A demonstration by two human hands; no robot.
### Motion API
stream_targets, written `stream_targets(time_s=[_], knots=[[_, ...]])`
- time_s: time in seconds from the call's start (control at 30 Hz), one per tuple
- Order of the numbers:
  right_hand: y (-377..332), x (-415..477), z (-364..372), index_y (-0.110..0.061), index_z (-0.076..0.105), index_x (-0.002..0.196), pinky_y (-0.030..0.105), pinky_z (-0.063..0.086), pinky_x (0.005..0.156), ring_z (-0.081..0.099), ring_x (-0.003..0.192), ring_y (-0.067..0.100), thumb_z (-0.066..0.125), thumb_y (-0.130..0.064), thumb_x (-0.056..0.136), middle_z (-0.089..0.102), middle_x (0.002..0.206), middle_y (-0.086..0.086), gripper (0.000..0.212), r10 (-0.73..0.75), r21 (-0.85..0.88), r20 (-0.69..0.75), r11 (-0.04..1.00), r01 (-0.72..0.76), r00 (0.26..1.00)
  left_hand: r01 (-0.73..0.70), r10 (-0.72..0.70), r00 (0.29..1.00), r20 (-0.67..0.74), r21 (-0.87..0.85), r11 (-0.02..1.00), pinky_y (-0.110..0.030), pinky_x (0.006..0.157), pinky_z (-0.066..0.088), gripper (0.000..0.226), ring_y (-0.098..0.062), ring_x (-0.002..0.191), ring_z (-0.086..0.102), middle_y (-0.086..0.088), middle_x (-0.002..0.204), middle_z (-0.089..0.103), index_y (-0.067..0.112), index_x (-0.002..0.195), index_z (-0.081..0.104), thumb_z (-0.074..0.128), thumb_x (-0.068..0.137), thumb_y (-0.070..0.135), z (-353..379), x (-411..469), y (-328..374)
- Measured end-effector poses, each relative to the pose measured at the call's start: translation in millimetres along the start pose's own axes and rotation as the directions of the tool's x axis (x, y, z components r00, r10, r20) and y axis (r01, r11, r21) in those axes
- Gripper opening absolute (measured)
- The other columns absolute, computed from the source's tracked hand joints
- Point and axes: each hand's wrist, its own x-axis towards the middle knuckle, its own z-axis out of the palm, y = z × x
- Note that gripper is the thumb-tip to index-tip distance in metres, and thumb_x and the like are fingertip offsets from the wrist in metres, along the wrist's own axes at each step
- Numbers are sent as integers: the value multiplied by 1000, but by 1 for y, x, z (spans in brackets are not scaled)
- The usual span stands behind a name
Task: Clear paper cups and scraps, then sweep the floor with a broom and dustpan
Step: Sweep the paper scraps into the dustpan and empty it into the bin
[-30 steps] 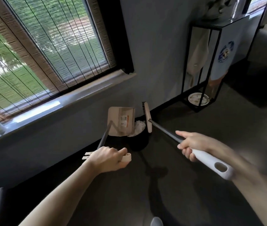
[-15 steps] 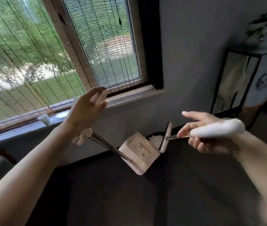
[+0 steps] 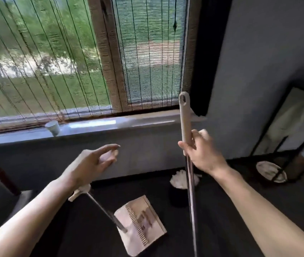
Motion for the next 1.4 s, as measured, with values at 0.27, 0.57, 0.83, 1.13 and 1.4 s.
stream_targets(time_s=[0.27, 0.57, 0.83, 1.13, 1.4], knots=[[-14, 42, 78, -36, -3, 150, 29, 50, 63, 58, 62, 14, 61, -13, 93, 57, 80, 5, 89, -215, 40, -149, 974, 223, 965, 55, -12, 976, 220, -190, 980, -3, 49, 31, 43, 7, 43, 42, 26, 45, 49, 45, 109, 63, 73, 83, 12, -10, 72, -70], [-26, 118, 115, -24, -3, 147, 7, 40, 58, 49, 53, 3, 66, -4, 88, 55, 74, 4, 93, -367, 32, -216, 924, 382, 905, 126, -67, 874, 481, -91, 988, 0, 71, 36, 54, 16, 68, 50, 29, 83, 63, 52, 116, 58, 78, 79, 17, -6, 155, -118], [3, 187, 173, -50, -21, 143, 28, 48, 64, 50, 62, 5, 63, -4, 89, 54, 83, 3, 110, -444, 138, -40, 885, 445, 895, 65, -112, 801, 588, 100, 993, -34, 104, 34, 46, -7, 104, 60, 46, 70, 55, 68, 106, 49, 65, 89, 28, 18, 214, -131], [53, 237, 239, -51, -21, 142, 31, 51, 67, 52, 65, 14, 64, -2, 88, 52, 82, 4, 111, -299, 135, 76, 948, 287, 951, -95, -71, 750, 658, 214, 972, -42, 99, 37, 55, -14, 113, 51, 23, 103, 67, 88, 78, 36, 61, 89, 41, 83, 301, -167], [94, 295, 334, -54, -23, 139, 24, 48, 68, 54, 69, 14, 63, -5, 90, 56, 84, 10, 111, -151, 67, 147, 988, 143, 977, -336, 141, 535, 833, 57, 940, -37, 72, 15, 50, 19, 81, 44, 29, 82, 60, 67, 112, 50, 63, 82, 31, 169, 379, -241]])
